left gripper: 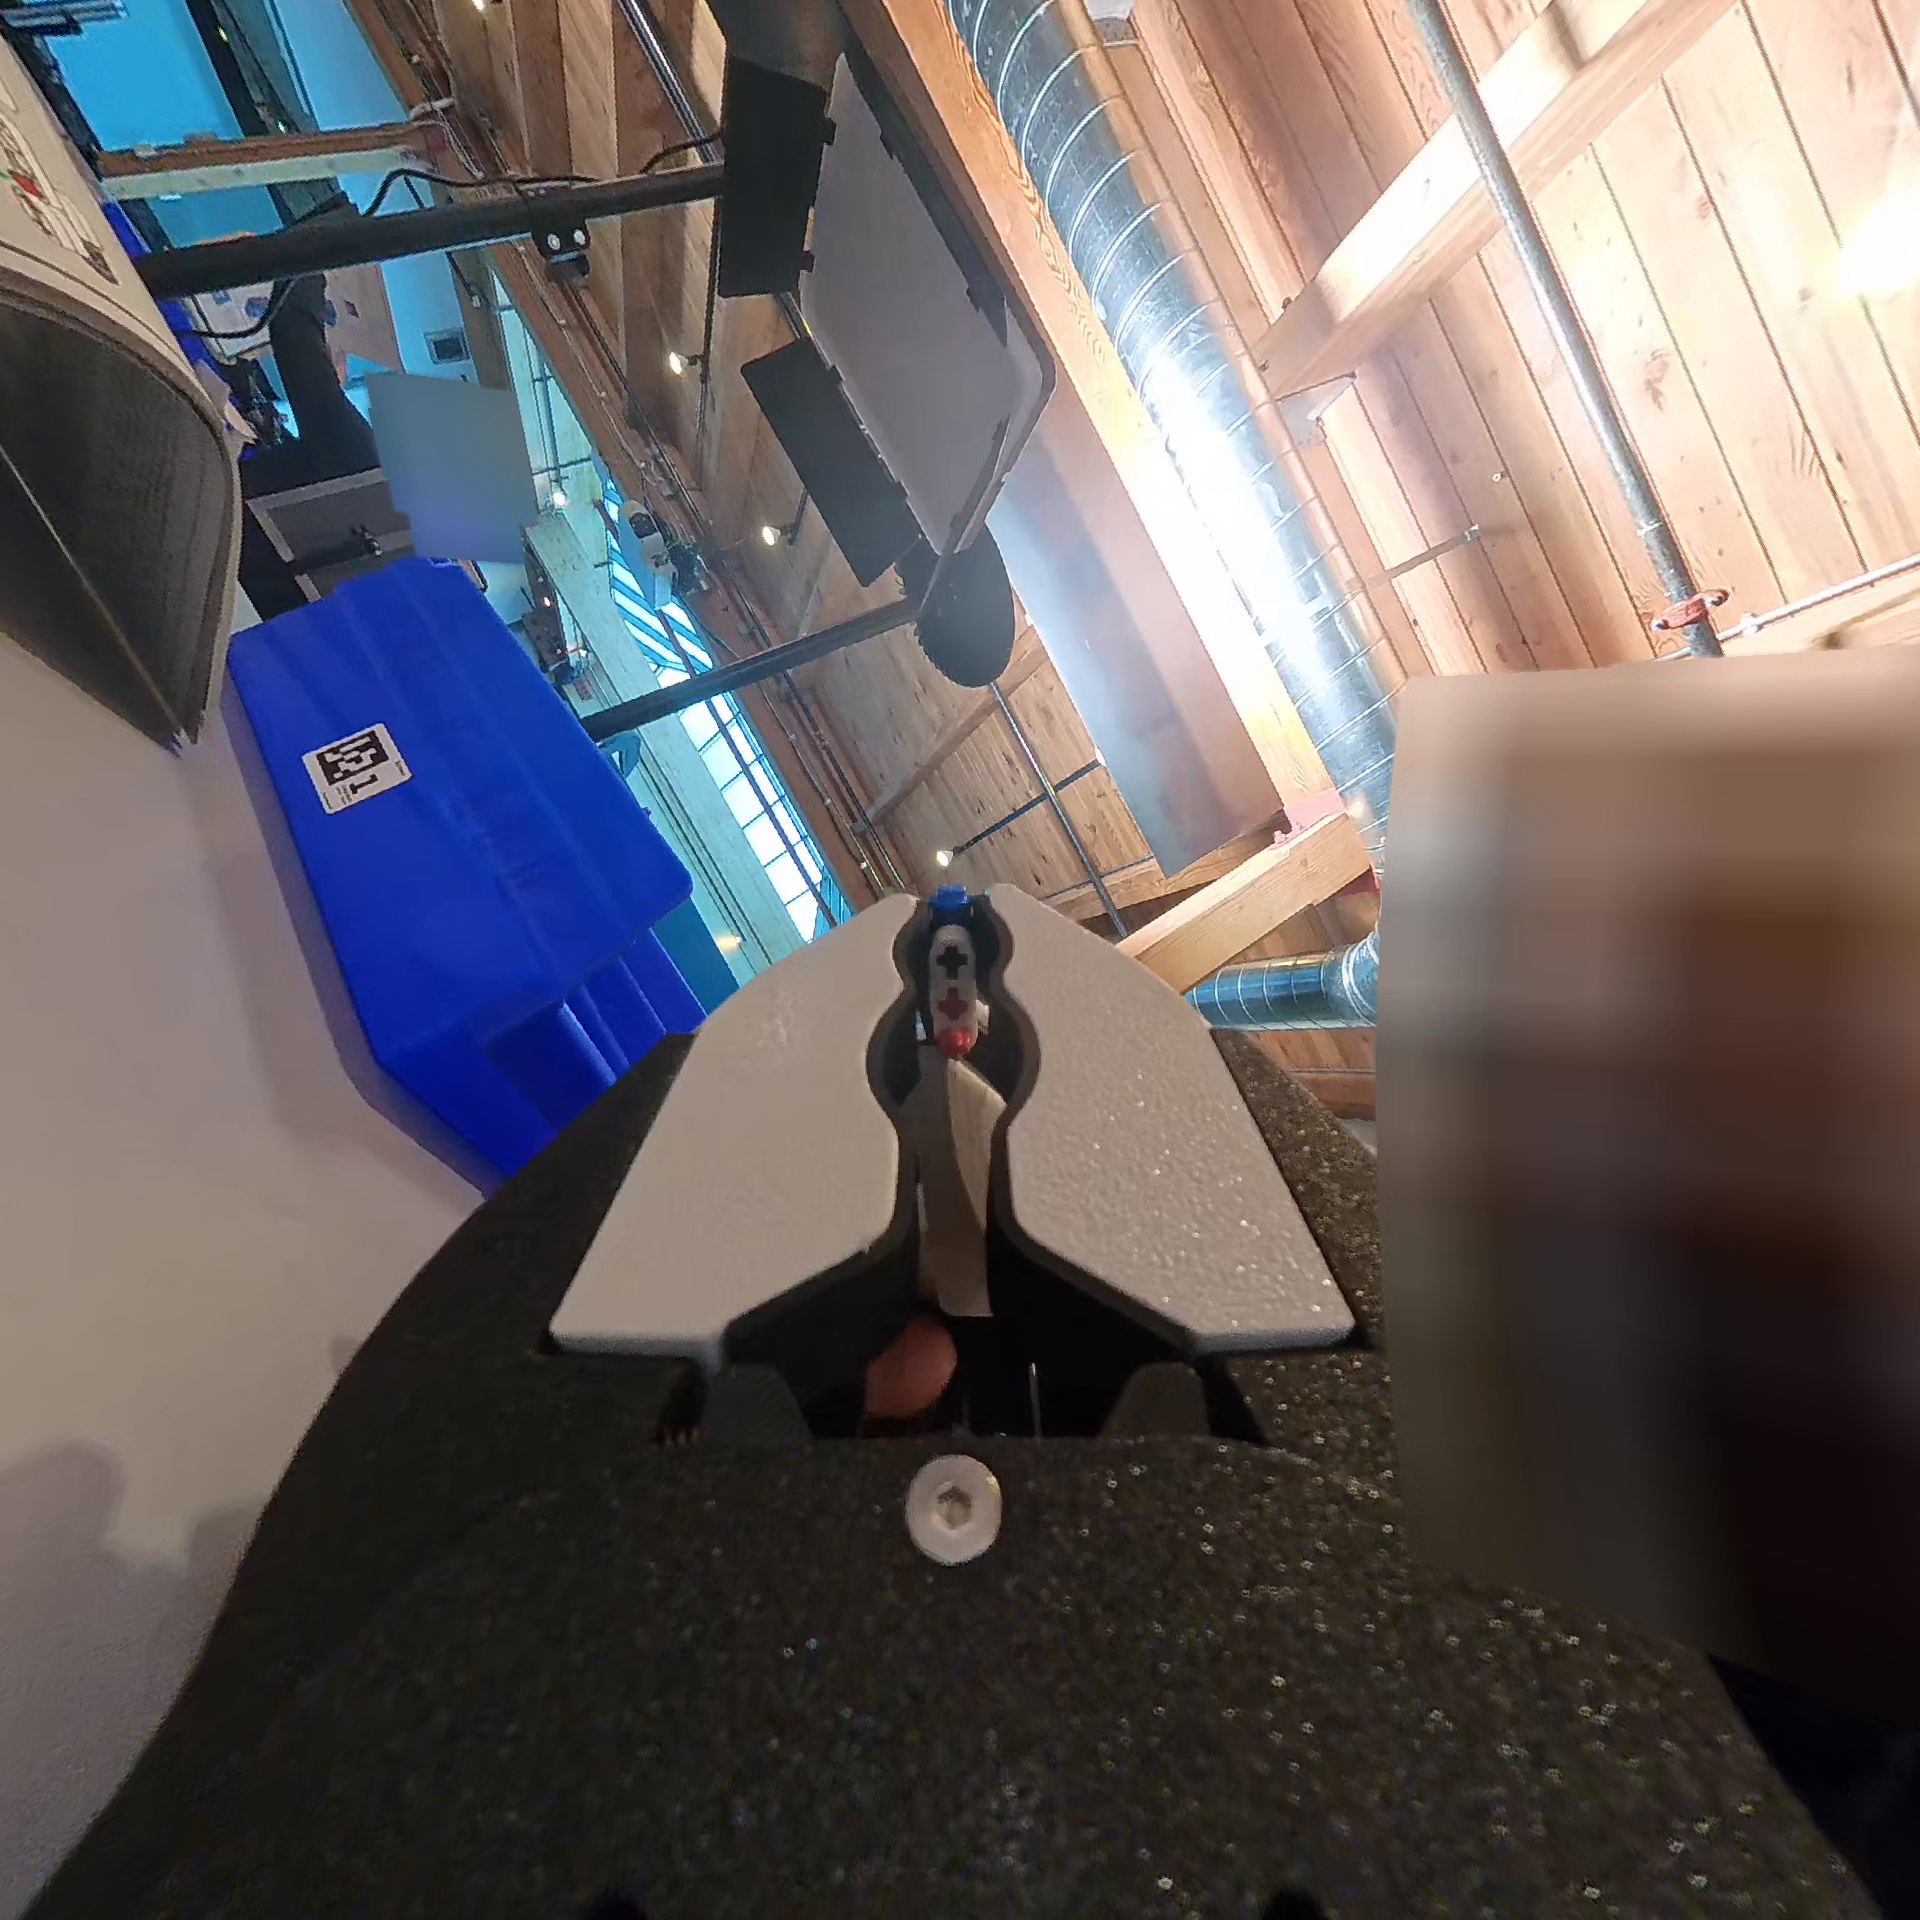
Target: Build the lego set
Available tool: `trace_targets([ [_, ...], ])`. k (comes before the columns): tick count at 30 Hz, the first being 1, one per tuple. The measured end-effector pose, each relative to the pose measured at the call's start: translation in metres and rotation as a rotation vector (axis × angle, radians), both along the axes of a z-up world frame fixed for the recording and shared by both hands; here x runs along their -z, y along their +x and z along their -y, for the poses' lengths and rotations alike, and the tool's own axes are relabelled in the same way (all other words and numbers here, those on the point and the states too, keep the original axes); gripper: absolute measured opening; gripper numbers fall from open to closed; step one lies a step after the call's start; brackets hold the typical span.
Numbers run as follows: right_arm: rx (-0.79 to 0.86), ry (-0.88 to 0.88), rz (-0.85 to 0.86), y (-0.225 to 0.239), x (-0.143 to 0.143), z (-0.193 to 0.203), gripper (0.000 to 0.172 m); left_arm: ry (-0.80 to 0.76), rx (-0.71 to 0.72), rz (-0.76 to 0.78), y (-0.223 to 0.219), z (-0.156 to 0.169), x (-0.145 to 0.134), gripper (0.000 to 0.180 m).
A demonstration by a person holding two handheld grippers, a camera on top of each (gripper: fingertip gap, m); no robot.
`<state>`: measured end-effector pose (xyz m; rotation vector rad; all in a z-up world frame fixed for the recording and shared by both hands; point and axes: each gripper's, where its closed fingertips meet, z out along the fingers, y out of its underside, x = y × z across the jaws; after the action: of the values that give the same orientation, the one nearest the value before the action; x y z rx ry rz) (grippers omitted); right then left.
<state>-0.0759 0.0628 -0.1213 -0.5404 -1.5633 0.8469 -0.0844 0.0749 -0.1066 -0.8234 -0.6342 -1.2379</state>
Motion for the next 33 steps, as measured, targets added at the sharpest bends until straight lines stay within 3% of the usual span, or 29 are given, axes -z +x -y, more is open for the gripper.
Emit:
trace_targets([
  [11,-0.072,0.0,-0.02,0.006,-0.004,-0.006,0.009,-0.077,0.155,-0.151,0.017,-0.002,0.001,0.008],
  [33,-0.087,0.004,-0.08,0.008,-0.01,0.0,0.008,-0.054,0.078,-0.122,0.012,0.002,-0.001,0.008],
])
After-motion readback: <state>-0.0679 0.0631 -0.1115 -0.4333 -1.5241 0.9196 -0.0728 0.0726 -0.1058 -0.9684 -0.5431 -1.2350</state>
